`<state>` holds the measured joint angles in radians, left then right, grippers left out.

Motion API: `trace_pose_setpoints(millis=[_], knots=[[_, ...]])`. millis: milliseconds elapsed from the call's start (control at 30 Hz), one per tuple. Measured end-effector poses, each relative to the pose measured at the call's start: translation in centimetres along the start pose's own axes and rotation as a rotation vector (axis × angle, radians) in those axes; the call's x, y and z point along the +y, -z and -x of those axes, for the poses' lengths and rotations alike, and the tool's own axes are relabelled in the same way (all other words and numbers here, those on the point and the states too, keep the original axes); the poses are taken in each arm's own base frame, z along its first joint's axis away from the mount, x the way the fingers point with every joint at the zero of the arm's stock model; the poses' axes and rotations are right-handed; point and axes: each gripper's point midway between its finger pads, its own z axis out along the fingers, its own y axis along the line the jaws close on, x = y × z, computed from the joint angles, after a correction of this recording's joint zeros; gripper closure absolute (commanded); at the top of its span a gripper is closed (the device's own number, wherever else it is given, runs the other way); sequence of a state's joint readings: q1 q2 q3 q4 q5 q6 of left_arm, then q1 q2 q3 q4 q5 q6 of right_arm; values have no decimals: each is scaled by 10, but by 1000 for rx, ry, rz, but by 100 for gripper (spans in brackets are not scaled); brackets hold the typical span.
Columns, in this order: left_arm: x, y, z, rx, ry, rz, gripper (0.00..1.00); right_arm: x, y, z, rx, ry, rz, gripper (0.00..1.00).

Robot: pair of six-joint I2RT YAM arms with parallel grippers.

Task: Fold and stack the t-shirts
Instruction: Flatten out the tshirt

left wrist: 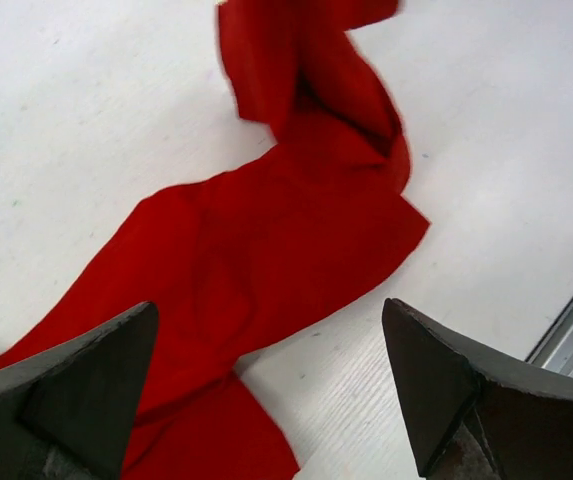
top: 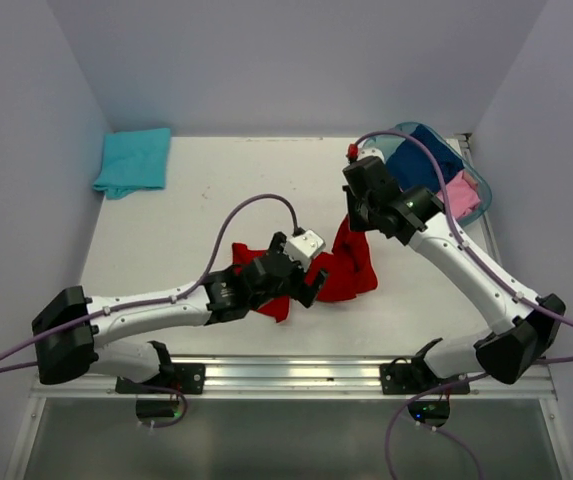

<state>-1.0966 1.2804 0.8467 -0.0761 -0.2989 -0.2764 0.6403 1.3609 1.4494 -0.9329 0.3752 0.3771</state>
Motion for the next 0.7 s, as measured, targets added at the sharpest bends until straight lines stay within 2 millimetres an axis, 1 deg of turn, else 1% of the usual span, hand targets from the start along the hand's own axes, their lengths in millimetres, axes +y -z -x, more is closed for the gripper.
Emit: trace_pose_setpoints(millis=[33, 100, 167, 300, 367, 433, 500, 567, 700], knots=[[-9, -3, 2, -26, -31, -22, 4, 1, -3, -1, 7, 3, 0, 100], [-24, -7, -2, -58, -93, -54, 4, 5, -10, -4, 26, 9, 2, 100], [-35, -11, -13, -70, -157, -68, 4, 9, -16, -7, 47, 14, 10, 100], [-52, -21, -47, -55, -288, -67, 4, 11, -22, -9, 67, 13, 20, 100], [-58, -27, -62, -48, -341, -54, 4, 12, -23, -8, 71, 9, 22, 100], [-62, -32, -72, -54, -378, -28, 4, 12, -25, -6, 72, 4, 22, 100], [-64, -35, -78, -67, -399, -4, 4, 13, -26, -2, 68, -1, 25, 100], [-65, -38, -77, -98, -406, 32, 4, 15, -26, 1, 65, -4, 34, 100], [-61, -46, -74, -162, -406, 138, 5, 16, -26, 4, 62, -9, 42, 100]])
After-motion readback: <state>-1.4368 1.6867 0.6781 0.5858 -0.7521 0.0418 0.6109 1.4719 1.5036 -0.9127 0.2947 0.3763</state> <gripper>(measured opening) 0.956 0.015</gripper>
